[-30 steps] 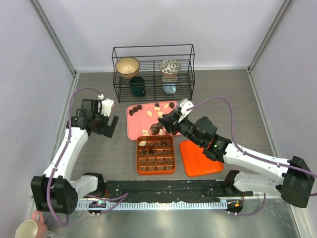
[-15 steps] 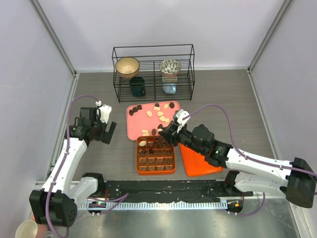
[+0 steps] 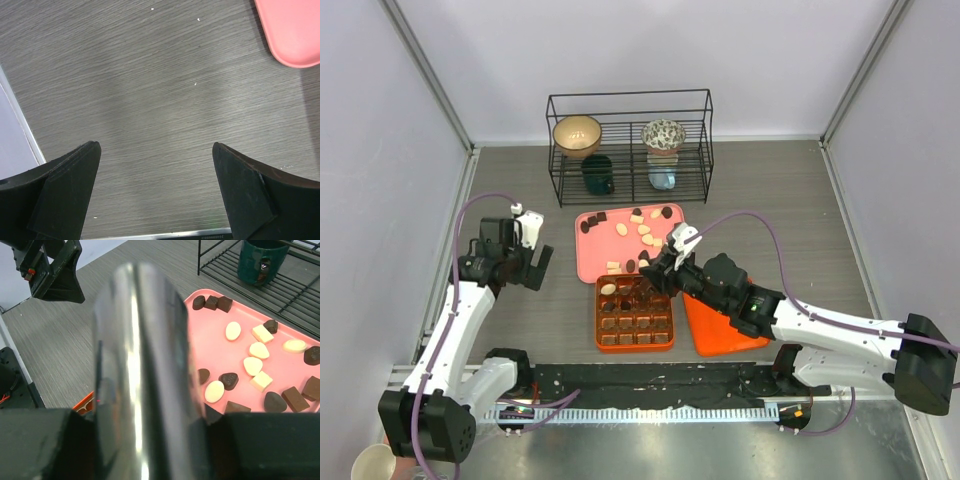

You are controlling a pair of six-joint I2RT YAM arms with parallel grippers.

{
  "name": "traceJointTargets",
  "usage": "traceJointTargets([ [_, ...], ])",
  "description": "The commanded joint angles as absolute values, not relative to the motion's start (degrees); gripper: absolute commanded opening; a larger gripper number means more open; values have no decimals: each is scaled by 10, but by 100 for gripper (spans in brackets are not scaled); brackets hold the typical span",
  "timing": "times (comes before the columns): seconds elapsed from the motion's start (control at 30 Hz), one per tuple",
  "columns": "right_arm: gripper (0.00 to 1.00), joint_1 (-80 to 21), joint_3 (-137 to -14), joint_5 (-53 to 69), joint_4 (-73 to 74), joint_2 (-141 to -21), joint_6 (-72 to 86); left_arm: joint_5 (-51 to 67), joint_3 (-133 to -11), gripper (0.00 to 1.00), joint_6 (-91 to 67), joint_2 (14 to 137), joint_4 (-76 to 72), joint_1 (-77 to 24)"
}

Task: Pack the chocolate
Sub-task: Place the fake chocolate in the packing box.

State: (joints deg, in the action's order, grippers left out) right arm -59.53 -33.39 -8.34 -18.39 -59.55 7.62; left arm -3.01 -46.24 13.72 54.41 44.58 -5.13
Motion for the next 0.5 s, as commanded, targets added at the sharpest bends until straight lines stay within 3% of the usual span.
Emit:
traceJointTargets([
  [0.0,33,-598,-333,-103,-228,-583,66,-38,-465,100,128,544,432,-51],
  [0.2,40,-598,-332,-100,-228,-573,64,-40,-466,100,122,543,438,-51],
  [0.37,40,-598,-326,-102,-226,-559,64,-44,-472,100,122,543,443,-52],
  [0.47,34,-598,-329,-105,-225,-549,61,-44,-476,100,121,542,446,-51],
])
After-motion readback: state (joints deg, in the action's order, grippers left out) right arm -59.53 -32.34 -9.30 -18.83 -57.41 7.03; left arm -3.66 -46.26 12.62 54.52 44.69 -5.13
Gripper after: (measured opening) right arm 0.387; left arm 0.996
